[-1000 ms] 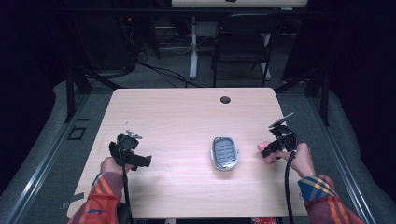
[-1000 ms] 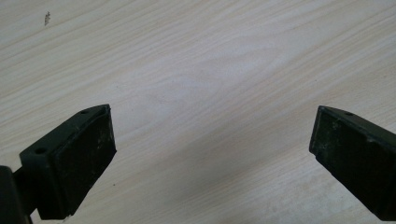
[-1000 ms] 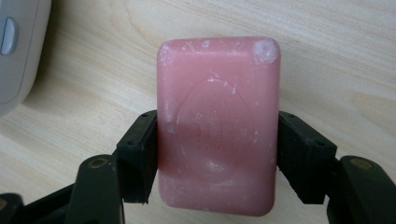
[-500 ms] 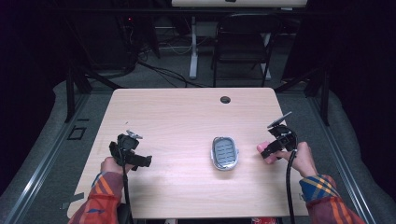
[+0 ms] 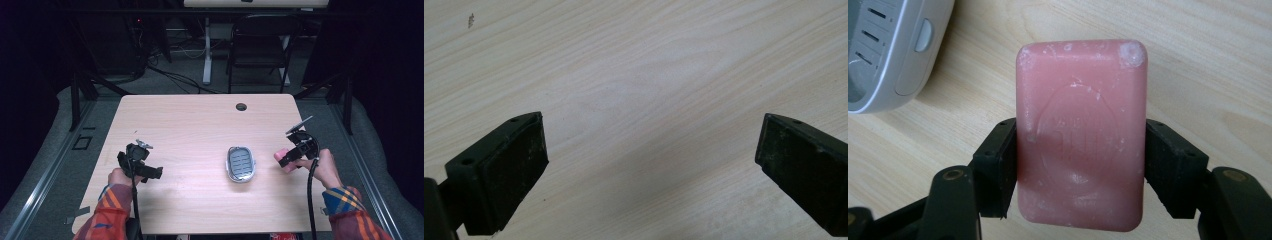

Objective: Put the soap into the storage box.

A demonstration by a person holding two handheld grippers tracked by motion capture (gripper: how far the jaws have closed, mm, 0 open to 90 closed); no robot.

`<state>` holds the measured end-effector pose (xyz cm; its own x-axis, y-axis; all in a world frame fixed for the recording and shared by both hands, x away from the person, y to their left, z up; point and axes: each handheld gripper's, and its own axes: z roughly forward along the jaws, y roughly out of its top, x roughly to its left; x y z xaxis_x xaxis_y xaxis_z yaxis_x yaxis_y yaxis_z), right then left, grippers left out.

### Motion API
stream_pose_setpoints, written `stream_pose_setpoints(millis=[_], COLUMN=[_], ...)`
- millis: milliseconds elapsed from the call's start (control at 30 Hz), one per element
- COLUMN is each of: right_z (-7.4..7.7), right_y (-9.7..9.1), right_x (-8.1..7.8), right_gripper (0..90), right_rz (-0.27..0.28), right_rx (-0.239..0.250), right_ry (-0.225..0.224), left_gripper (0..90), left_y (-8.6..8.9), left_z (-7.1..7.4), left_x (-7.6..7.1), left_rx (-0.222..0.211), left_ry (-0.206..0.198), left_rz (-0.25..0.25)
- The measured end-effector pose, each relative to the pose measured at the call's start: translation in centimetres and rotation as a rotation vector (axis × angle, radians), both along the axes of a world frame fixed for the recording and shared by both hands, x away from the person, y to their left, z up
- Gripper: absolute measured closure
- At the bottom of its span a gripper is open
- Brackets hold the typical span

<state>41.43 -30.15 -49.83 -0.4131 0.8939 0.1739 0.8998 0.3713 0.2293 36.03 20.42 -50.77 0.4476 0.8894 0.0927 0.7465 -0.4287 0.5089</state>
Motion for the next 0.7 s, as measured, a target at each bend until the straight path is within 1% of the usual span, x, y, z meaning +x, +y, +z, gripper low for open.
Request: stream_pose_setpoints(millis=[67,100,133,233,300,367,400,467,500,567,667,700], right_z=[0.1,0.5,0.6,0.9,1.1,1.2,1.3,1.3,1.4,1.4,1.5,1.7], right_y=[0.1,0.2,0.4,0.8,1.1,1.4,1.5,1.9,2.0,2.3,2.5,2.8], right_x=[0.0,0.1,0.0,0.1,0.2,0.2,0.3,0.4,0.5,0.5,0.6,0.7], right_gripper=[35.7,35.7,35.7,35.7,35.8,35.8,35.7,35.8,35.8,35.8,35.8,35.8], right_rz=[-0.001,0.012,0.003,0.019,0.031,0.039,0.05,0.048,0.057,0.052,0.066,0.083], right_rx=[0.005,0.005,0.004,-0.004,0.0,-0.004,-0.001,-0.007,-0.008,-0.001,0.002,-0.013], right_ry=[-0.006,-0.009,-0.018,-0.021,-0.023,-0.023,-0.016,-0.021,-0.018,-0.021,-0.017,-0.015], left_gripper=[0.2,0.3,0.2,0.2,0.2,0.2,0.2,0.2,0.2,0.2,0.2,0.2], left_y=[0.0,-0.1,-0.1,-0.1,-0.1,-0.2,-0.2,-0.3,-0.3,-0.3,-0.3,-0.3], left_z=[0.0,0.0,0.0,0.0,0.0,0.0,0.0,0.0,-0.1,-0.1,0.0,0.0], left_x=[0.0,0.0,0.1,0.1,0.1,0.2,0.2,0.2,0.2,0.2,0.2,0.2], left_rx=[0.005,0.004,0.004,0.006,0.004,-0.001,0.003,-0.002,-0.004,-0.003,-0.004,-0.003], left_ry=[0.003,0.003,0.003,0.003,0.004,0.003,0.002,0.004,0.005,0.006,0.004,0.003], left_rz=[-0.004,-0.006,-0.007,-0.007,-0.005,-0.007,-0.009,-0.011,-0.01,-0.011,-0.01,-0.01])
